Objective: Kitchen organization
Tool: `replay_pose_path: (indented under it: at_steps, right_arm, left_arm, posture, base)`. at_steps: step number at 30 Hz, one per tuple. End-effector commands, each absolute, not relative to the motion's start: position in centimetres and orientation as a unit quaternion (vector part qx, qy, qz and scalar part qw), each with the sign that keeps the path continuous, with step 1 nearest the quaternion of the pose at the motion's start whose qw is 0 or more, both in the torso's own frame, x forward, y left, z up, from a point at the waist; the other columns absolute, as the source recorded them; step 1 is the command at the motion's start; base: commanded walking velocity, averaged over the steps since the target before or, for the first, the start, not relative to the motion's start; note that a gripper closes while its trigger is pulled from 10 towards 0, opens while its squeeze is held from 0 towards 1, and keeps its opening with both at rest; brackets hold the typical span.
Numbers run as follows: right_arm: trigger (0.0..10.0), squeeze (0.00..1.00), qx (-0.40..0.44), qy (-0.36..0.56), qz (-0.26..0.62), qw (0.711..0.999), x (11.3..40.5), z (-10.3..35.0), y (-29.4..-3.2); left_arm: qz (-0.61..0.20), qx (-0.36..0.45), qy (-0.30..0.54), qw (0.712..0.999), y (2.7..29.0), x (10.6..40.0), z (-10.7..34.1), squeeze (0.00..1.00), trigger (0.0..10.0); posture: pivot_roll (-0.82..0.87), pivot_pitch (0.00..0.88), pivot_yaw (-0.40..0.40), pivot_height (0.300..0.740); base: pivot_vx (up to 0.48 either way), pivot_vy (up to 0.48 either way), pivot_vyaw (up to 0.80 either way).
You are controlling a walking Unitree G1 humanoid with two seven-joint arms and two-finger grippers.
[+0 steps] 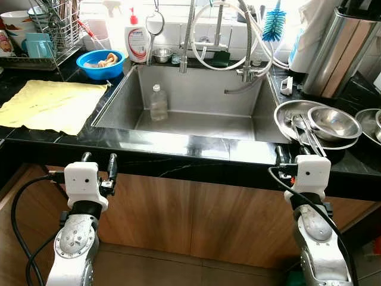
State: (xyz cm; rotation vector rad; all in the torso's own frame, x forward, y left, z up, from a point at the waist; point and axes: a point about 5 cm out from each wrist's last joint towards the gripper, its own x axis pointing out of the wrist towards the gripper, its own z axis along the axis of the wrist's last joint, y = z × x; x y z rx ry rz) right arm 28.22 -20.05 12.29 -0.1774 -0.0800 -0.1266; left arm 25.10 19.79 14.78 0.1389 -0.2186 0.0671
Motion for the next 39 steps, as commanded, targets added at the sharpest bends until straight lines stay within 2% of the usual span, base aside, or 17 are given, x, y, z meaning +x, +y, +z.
replay_pose_path:
  at_steps: [1,4,5,6,26,39]
  right_arm:
    - [10.0,1.0,-0.084,-0.025,-0.074,0.993,28.26,11.89,-20.59]
    - [10.0,1.0,-0.091,-0.02,-0.076,0.993,28.29,11.85,-20.59]
    - [10.0,0.82,-0.094,-0.017,-0.077,0.992,28.32,11.82,-20.57]
    - [10.0,0.0,-0.1,-0.013,-0.078,0.992,28.33,11.74,-20.6]
    - [10.0,0.0,-0.104,-0.033,-0.107,0.988,28.63,12.55,-21.2]
    - [10.0,0.0,-0.102,-0.013,-0.082,0.991,29.04,11.84,-20.37]
  left_arm:
    - [0.026,0.075,-0.104,0.991,19.59,25.31,14.62,0.0,10.0]
    - [0.024,0.078,-0.104,0.991,19.51,25.3,14.61,0.0,10.0]
    - [0.023,0.08,-0.104,0.991,19.45,25.3,14.61,0.0,10.0]
    - [0.022,0.081,-0.104,0.991,19.42,25.31,14.61,0.0,10.0]
    - [0.027,0.085,-0.1,0.991,19.49,25.04,14.37,0.0,10.0]
    - [0.018,0.096,-0.104,0.99,19.09,25.34,14.56,0.0,10.0]
  posture:
    - [-0.07,0.0,-0.003,0.74]
    - [-0.07,0.0,-0.005,0.74]
    - [-0.07,0.0,-0.005,0.74]
    - [-0.07,0.0,-0.005,0.74]
    - [-0.07,0.0,-0.008,0.74]
    - [-0.06,0.0,-0.008,0.74]
  base:
    - [0.0,0.0,0.0]
    - [0.0,0.0,0.0]
    - [0.0,0.0,0.0]
    - [0.0,0.0,0.0]
    - [0.0,0.0,0.0]
    - [0.0,0.0,0.0]
